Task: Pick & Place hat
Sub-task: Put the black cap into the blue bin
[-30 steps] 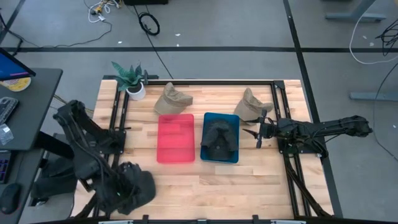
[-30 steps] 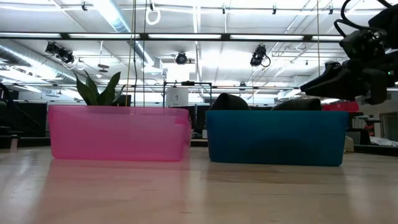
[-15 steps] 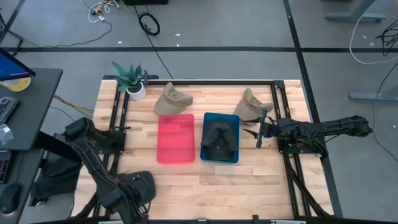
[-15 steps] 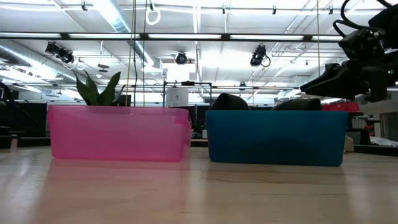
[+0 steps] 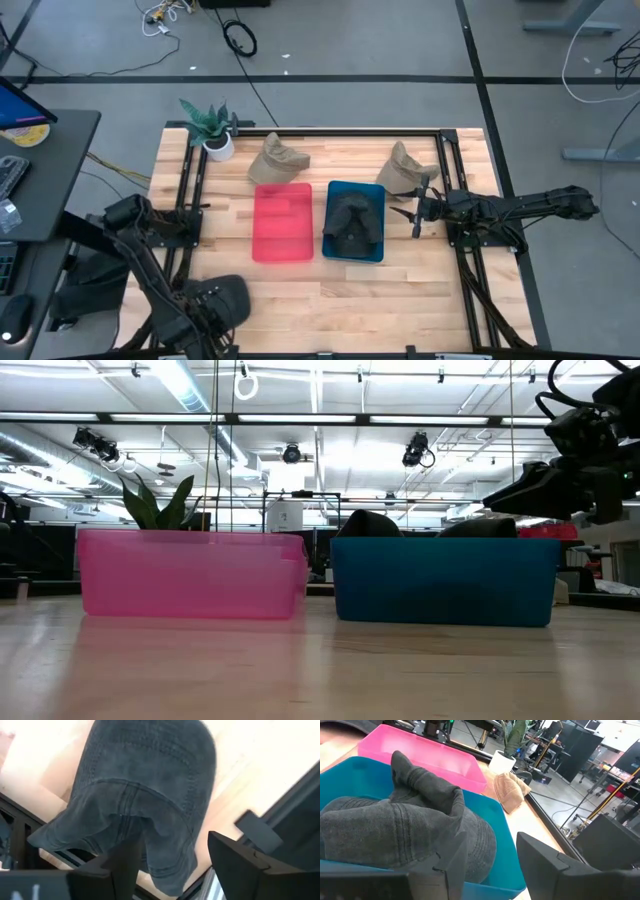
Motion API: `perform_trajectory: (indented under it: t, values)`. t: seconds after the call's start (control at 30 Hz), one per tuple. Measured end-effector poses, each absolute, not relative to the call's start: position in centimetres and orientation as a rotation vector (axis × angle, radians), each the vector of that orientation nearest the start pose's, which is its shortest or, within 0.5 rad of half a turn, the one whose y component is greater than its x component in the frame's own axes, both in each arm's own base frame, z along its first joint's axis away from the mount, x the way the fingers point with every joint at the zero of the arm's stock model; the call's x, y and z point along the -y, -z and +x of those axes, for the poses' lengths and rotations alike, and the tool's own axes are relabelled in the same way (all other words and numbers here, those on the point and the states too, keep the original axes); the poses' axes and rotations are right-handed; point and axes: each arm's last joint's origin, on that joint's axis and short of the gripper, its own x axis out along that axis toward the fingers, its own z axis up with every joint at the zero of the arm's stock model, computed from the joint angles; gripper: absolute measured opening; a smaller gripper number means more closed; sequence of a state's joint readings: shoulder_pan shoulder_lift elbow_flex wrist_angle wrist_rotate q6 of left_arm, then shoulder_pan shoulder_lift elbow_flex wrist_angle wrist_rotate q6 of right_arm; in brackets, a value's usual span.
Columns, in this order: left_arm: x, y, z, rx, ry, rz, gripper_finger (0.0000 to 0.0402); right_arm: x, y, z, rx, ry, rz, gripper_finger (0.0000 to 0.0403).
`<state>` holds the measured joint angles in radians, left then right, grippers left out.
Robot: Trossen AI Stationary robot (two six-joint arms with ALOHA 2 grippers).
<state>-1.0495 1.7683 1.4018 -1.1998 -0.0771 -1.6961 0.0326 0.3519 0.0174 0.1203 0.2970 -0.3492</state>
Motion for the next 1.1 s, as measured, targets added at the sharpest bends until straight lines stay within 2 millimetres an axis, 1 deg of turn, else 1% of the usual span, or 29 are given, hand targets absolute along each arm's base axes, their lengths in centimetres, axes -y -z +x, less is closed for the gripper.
perform_trajectory:
  t: [0.13,0.2,0.33,0.43,0.5,0.53,0.6,0.63,0.67,0.73,0.9,1.0,1.1]
  values:
    - [27.9,-21.3,15.8,-1.456,-0.497,-0.514,0.0239,0.5,-15.1,11.7,-0.250,0.225,-0.380,0.0173]
    - [27.8,-20.1,15.6,-1.454,-0.494,-0.531,0.0236,0.5,-15.1,11.7,-0.250,0.225,-0.380,0.0173]
    - [27.4,-18.5,14.9,-1.453,-0.534,-0.539,0.0225,0.5,-15.1,11.7,-0.250,0.225,-0.380,0.0173]
    - [27.1,-17.8,14.6,-1.459,-0.545,-0.528,0.0200,0.5,-15.1,11.7,-0.249,0.225,-0.380,0.0173]
    - [27.2,-17.7,14.5,-1.472,-0.518,-0.512,0.0160,0.5,-15.1,11.7,-0.249,0.225,-0.380,0.0173]
    - [27.3,-17.7,14.6,-1.476,-0.498,-0.504,0.0129,0.5,-15.1,11.7,-0.249,0.226,-0.380,0.0173]
    - [27.5,-18.0,14.7,-1.486,-0.443,-0.477,0.0050,0.5,-15.1,11.7,-0.249,0.225,-0.380,0.0173]
    - [27.7,-18.3,14.8,-1.488,-0.417,-0.467,0.0027,0.5,-15.1,11.7,-0.249,0.225,-0.380,0.0173]
    - [27.9,-18.6,14.9,-1.493,-0.386,-0.460,0.0019,0.5,-15.1,11.7,-0.249,0.225,-0.380,0.0173]
    - [28.3,-19.2,15.0,-1.505,-0.330,-0.443,0.0010,0.5,-15.1,11.7,-0.245,0.226,-0.379,0.0173]
    - [29.0,-21.1,15.5,-1.485,-0.230,-0.384,0.0006,0.5,-15.4,11.7,-0.218,0.231,-0.375,0.0173]
    - [28.6,-22.4,15.7,-1.464,-0.252,-0.304,0.0005,0.5,-15.7,11.8,-0.192,0.236,-0.371,0.0173]
    - [27.9,-23.6,16.1,-1.472,-0.244,-0.189,0.0004,0.5,-15.8,11.8,-0.176,0.239,-0.368,0.0173]
